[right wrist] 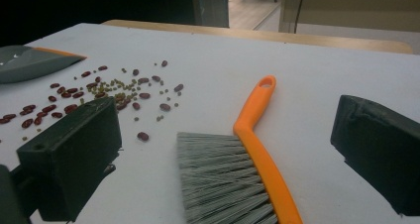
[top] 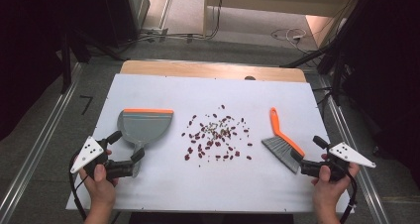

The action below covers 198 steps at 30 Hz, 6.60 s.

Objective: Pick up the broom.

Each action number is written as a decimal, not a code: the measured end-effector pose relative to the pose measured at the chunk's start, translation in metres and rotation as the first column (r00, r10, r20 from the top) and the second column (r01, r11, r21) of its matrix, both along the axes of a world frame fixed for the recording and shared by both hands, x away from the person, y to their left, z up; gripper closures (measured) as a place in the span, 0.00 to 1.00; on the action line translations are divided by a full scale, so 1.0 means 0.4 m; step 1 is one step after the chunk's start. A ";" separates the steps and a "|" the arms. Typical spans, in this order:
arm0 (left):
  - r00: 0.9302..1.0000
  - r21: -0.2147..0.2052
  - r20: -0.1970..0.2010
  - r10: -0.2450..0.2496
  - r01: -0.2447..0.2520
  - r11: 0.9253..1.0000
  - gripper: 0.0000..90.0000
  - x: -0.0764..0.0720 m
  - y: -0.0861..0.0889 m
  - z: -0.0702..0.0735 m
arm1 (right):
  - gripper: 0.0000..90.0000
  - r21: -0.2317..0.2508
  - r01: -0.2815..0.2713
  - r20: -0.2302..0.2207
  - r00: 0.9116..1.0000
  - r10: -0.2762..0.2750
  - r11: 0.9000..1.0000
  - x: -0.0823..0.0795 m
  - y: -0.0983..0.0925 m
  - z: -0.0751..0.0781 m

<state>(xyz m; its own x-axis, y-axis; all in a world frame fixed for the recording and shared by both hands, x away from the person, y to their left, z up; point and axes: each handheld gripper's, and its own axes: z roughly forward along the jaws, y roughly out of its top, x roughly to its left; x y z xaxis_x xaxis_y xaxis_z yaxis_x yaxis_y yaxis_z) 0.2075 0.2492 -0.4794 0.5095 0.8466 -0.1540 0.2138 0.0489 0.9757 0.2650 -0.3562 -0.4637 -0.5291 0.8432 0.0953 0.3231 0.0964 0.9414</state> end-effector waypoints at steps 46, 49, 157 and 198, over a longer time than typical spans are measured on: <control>1.000 0.044 0.002 0.003 -0.003 0.999 0.01 0.008 -0.015 0.005 | 0.42 -0.284 0.005 -0.500 0.853 -0.153 0.959 0.329 0.133 0.042; 1.000 0.045 0.006 0.004 -0.005 0.999 0.01 0.007 -0.012 0.006 | 0.44 -0.322 -0.006 -0.528 0.831 -0.174 0.947 0.339 0.140 0.032; 0.952 0.008 -0.004 -0.306 0.306 0.952 0.04 0.007 -0.373 0.116 | 0.77 0.137 -0.138 0.138 0.983 0.119 0.981 -0.069 0.430 0.164; 0.884 0.025 -0.112 -0.454 0.459 0.888 0.96 -0.001 -0.435 0.128 | 0.73 0.113 -0.315 0.193 0.937 0.290 0.942 -0.132 0.544 0.176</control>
<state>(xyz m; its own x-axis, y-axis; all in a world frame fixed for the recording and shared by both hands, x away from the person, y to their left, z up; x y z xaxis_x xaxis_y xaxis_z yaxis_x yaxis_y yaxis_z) 0.2069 0.0750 -0.4283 0.8253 0.5321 -0.1890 0.2975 -0.1253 0.9464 0.2122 -0.1385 -0.3935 -0.7756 0.6254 0.0857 0.1321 0.0280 0.9908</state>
